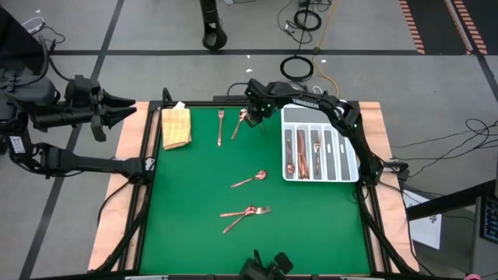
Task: Sort silverware
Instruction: Put the top right gold fork into the silverware organizer
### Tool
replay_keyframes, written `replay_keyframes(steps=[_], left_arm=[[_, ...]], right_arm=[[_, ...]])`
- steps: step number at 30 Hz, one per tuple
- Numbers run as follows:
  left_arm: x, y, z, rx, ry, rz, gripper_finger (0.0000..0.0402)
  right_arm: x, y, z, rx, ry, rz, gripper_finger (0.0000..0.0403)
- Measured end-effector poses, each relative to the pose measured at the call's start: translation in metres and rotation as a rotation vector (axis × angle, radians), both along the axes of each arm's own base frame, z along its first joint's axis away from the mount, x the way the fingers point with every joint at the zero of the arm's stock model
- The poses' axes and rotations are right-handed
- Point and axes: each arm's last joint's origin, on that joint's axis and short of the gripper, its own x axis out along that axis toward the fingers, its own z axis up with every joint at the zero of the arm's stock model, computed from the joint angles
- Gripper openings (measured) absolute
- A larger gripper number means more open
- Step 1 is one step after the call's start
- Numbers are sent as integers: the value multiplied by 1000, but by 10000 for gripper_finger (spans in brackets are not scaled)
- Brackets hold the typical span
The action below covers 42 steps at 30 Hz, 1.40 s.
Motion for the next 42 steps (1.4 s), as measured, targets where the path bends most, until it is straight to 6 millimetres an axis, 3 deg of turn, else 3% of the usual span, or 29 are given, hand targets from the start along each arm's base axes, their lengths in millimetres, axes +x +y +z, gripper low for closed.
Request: replay_keyframes(steps=[15, 18, 24, 27, 34, 42], left_arm=[[0, 1, 0, 59, 19, 30, 148], [0, 1, 0, 64, 21, 35, 148], [0, 1, 0, 68, 22, 35, 148], [-1, 2, 0, 73, 24, 41, 148], [-1, 2, 0, 74, 25, 47, 148], [-1, 2, 0, 74, 25, 48, 148]], right_arm=[[-1, 2, -37, 145, 110, 65, 170], [-3, 4, -43, 162, 150, 83, 138], [-4, 6, -57, 183, 211, 149, 21], [-3, 10, -57, 161, 239, 161, 5], [-5, 15, -41, 196, 202, 160, 1], [-19, 22, 16, 175, 103, 117, 0]])
